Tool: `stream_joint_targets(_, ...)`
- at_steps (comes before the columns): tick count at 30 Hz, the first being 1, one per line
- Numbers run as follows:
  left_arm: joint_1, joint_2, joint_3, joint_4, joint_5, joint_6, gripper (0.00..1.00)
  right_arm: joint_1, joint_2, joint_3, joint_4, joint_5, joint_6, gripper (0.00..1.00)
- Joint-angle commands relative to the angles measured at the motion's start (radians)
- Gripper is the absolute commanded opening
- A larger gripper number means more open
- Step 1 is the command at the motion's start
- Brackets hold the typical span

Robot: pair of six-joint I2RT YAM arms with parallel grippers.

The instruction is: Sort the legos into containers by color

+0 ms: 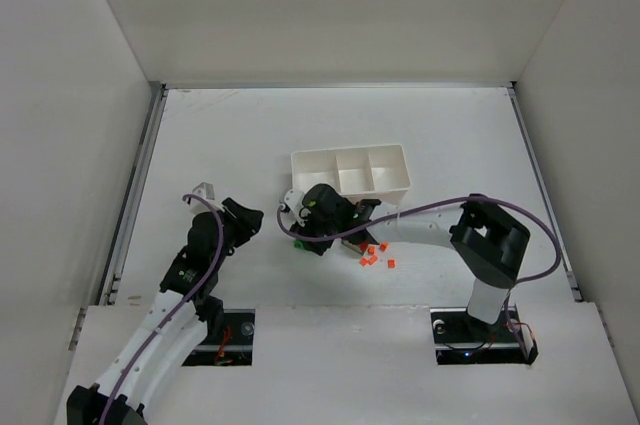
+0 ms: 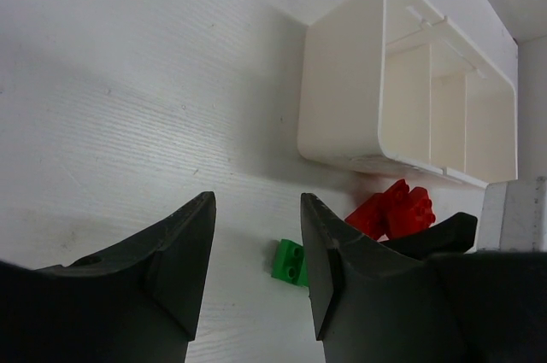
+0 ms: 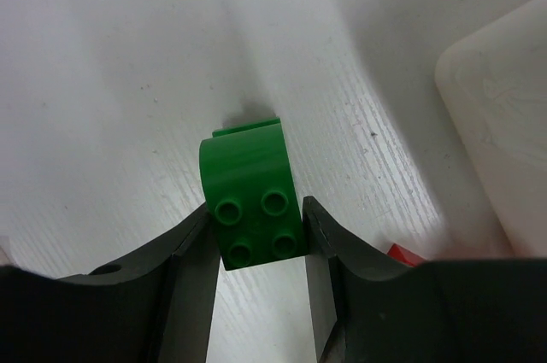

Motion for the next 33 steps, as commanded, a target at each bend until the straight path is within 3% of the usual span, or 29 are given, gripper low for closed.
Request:
stream_joint_targets(1,-0.003,0.007,0.003,0.049,0.010,-0.013,0.42,0.003,-0.078,-0.013,0.113,0.009,0.071,0.22)
stream_joint_targets(8,-0.067,-0.017,0.041,0.191,0.049,-0.027,0.53,-0.067,-0.240,-0.112,0.289,-0.054,0.307,0.20)
stream_joint_targets(19,-0.190,0.061,0.026,0.570,0.042,-0.134,0.71,-0.208,-0.380,-0.283,0.630,-0.152,0.942,0.18)
stream_joint_targets(23,-0.273,0.127,0.033,0.647,0.010,-0.127,0.66,-0.214,-0.382,-0.286,0.675,-0.096,1.064,0.16)
stream_joint_targets(28,-0.376,0.156,0.052,0.644,-0.095,-0.052,0.46,-0.213,-0.391,-0.273,0.661,0.009,1.104,0.14)
stream_joint_targets(33,-0.465,0.167,0.082,0.621,-0.200,0.043,0.43,-0.216,-0.388,-0.252,0.629,0.061,1.122,0.13)
